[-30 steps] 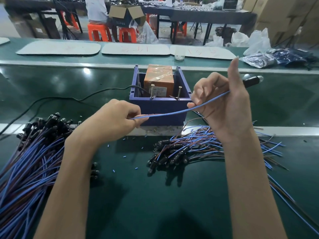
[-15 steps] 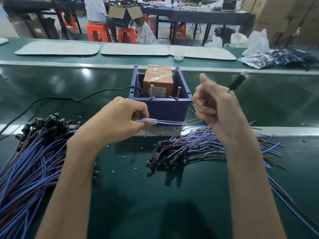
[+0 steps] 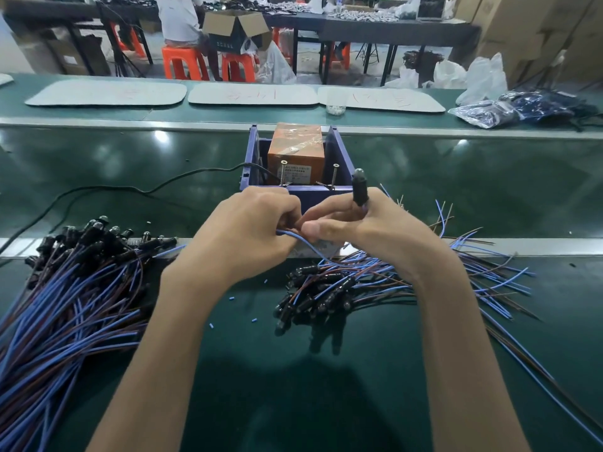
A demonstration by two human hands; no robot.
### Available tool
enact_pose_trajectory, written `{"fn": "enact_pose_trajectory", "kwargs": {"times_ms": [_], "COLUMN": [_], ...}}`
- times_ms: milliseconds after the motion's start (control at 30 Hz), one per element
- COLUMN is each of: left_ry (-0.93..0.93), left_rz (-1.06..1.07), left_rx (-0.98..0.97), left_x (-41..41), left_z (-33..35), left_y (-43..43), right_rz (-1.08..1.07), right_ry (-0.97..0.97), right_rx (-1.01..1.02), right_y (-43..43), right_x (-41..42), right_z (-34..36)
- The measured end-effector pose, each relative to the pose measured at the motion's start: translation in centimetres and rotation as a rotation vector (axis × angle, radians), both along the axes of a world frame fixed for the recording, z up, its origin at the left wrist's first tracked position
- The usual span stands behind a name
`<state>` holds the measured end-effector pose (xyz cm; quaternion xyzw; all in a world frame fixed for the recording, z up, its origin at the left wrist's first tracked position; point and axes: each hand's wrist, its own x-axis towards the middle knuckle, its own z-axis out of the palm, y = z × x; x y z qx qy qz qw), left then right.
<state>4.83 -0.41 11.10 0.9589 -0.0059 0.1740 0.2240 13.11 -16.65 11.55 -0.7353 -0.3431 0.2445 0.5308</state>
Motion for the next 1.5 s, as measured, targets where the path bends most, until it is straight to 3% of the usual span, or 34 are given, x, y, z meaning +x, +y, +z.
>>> {"fn": "enact_pose_trajectory", "kwargs": {"times_ms": [300, 500, 600, 700, 800, 900, 1100, 1300, 1500], "left_ry": [-0.050, -0.062, -0.198, -0.362, -0.322, -0.188, -0.361, -0.329, -0.238], "left_rz": [0.040, -0.009, -0.005, 0.168, 0.379, 0.316, 0.227, 0.148, 0.108], "left_rx": [-0.008, 0.141, 0.032, -0.177, -0.388, -0.591, -0.848, -0.916, -0.875], "left_x": [0.0, 0.2, -0.1, -0.3, 0.0, 0.1, -0.1, -0.3, 0.0], "left_z": [0.6, 0.8, 1.4, 1.9, 2.2, 1.9, 2.2, 2.3, 1.9], "left_y": [-1.1, -1.0, -1.2, -1.8, -1.6, -1.1, -1.0, -0.9, -1.0], "right_rz": [0.016, -0.080, -0.278, -0.369, -0.311, -0.185, 0.020, 0.007, -0.284], "right_ry": [-0.009, -0.112, -0.169, -0.113, -0.060, -0.063, -0.044, -0.047, 0.005], "right_rx": [-0.024, -0.039, 0.020, 0.131, 0.173, 0.117, 0.059, 0.058, 0.256], "right_y": [0.7, 1.5, 1.8, 1.6, 1.2, 1.2, 1.4, 1.5, 1.5], "right_x": [-0.4, -0.8, -0.6, -0.3, -0.5, -0.9, -1.4, -1.2, -0.5], "right_z": [0.3, 0.3, 0.5, 0.7, 1.0, 1.1, 1.0, 0.8, 0.8]}}
